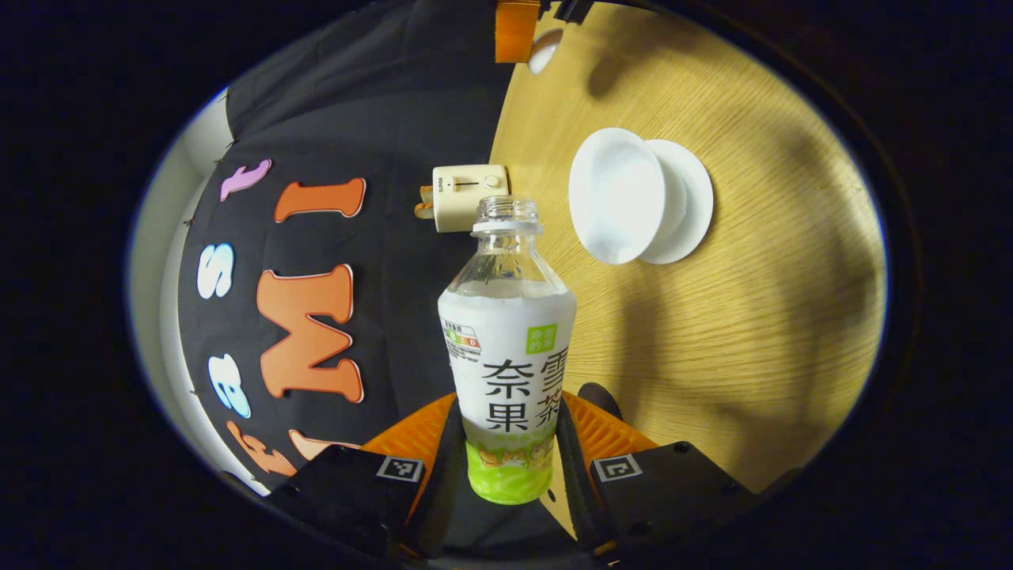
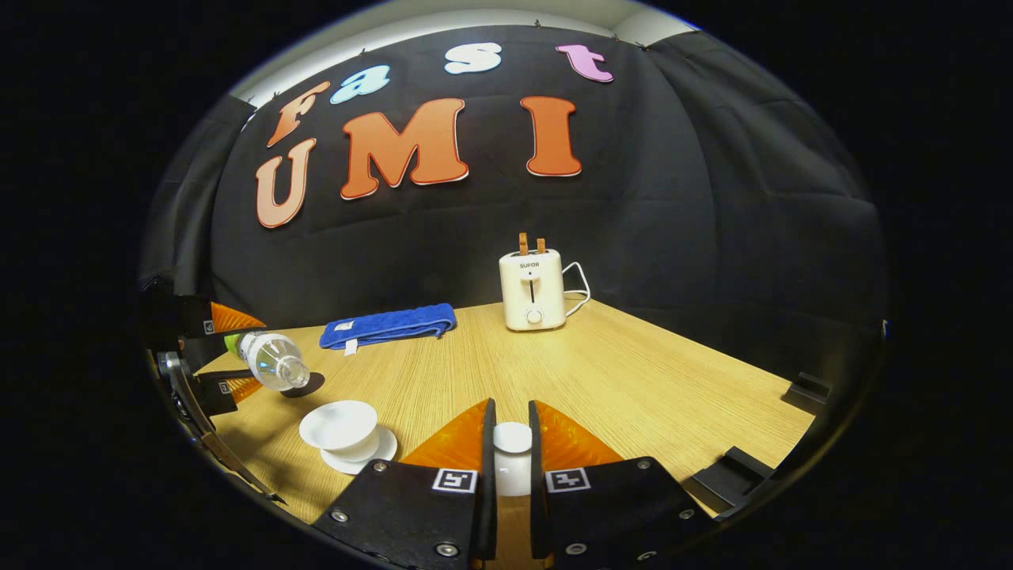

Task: Open the teacup lid with one hand, grasp the water bottle and pour water into the teacup with the other hand; after pouring, place the water bottle on the coaster and then close the teacup lid.

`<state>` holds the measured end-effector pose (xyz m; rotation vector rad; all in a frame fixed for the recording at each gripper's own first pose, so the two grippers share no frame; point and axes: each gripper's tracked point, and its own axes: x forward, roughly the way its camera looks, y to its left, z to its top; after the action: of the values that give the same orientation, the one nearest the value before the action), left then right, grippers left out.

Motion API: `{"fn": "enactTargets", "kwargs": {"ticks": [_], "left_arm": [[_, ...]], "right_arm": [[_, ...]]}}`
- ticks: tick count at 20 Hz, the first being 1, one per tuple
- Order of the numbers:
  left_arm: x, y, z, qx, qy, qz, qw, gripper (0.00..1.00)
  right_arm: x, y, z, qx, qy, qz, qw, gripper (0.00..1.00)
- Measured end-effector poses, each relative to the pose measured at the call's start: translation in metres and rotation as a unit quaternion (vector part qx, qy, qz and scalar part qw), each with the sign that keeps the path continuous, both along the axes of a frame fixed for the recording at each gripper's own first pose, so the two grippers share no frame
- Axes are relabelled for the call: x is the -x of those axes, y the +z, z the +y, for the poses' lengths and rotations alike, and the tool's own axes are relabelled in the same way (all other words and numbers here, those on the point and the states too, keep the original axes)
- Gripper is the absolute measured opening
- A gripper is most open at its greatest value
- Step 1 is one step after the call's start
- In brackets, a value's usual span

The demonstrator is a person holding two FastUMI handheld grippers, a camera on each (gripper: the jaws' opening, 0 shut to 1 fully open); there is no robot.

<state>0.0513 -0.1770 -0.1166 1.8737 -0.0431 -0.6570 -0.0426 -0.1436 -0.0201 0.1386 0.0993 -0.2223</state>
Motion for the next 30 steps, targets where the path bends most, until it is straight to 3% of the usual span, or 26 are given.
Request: {"fn": "enactTargets", "kwargs": {"ticks": [9,17,30], "left_arm": [[-0.003,0.003,-0.006,-0.110,-0.039,-0.020,0.993,0.64],[-0.003,0.007,-0.023,-0.171,-0.075,-0.042,0.982,0.64],[0.002,0.025,-0.046,-0.249,-0.136,-0.097,0.954,0.64]], "right_arm": [[-0.002,-0.003,0.000,-0.001,0.007,0.003,1.000,0.17],[-0.002,-0.005,-0.001,-0.003,0.008,0.005,1.000,0.17],[-0.004,-0.008,0.001,-0.001,0.011,0.010,1.000,0.17]]}}
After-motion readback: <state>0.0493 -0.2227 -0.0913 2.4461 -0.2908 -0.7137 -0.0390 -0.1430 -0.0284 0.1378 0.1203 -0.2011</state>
